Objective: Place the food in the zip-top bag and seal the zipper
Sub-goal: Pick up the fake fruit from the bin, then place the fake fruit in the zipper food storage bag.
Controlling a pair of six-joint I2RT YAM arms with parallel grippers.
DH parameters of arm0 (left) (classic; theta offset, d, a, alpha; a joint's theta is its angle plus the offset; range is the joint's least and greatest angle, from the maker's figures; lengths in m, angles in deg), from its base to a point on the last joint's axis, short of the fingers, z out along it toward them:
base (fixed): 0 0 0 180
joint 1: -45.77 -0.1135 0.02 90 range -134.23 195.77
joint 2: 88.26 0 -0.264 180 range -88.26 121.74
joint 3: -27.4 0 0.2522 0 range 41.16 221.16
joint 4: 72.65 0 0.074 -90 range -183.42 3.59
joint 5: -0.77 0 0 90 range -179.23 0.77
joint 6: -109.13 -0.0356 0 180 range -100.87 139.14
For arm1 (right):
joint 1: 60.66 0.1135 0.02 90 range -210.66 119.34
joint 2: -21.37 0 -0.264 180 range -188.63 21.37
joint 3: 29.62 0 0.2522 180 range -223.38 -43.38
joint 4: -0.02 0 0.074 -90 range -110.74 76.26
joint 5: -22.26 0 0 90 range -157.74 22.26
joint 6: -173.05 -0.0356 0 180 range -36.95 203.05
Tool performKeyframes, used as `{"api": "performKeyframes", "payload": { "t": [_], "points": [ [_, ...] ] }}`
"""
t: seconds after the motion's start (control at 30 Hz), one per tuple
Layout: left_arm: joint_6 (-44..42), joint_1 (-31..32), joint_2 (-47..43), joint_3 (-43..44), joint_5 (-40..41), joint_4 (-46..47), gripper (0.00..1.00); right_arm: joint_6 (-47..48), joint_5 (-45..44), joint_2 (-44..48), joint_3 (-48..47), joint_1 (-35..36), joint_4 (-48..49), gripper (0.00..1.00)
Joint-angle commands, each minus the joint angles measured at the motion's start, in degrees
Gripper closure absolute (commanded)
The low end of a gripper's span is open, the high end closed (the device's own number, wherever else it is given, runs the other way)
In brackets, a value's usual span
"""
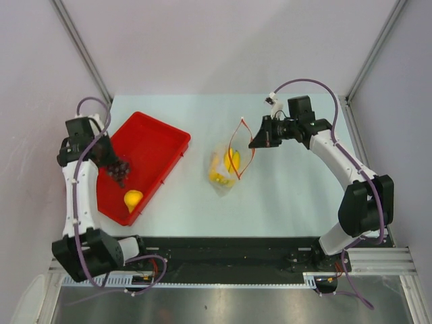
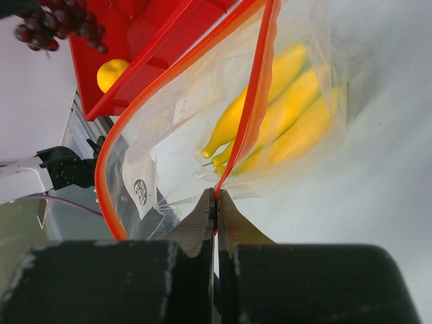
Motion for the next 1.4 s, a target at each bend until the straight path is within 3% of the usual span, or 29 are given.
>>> {"api": "performKeyframes", "payload": {
  "t": [0.0, 0.3, 0.5, 0.8, 1.1, 1.37],
  "points": [
    [-1.62, 10.61, -6.09, 9.45, -8.58, 1.37, 1.0, -1.47, 1.01, 1.0, -2.55, 1.89, 3.25, 1.0],
    [2.77, 34.95, -1.44, 23.26, -19.41, 10.33, 1.0, -6.74, 1.19, -1.1, -2.55, 5.32, 8.26, 1.0],
    [5.93, 45.25, 3.74, 27.04, -24.95, 16.05, 1.0, -9.91, 1.89, -1.81, -3.16, 6.47, 12.13, 1.0],
    [8.4, 50.11, 8.57, 28.45, -28.64, 18.86, 1.0, -9.65, 1.37, -2.07, -4.31, 8.05, 12.14, 1.0],
    [9.01, 50.2, 12.97, 23.89, -24.17, 18.42, 1.0, -8.51, 2.07, -1.28, -4.75, 8.31, 11.35, 1.0],
    [6.12, 50.46, 16.31, 20.81, -17.75, 25.62, 1.0, -5.78, 2.86, -1.19, -4.75, 8.58, 9.24, 1.0]
  ]
}}
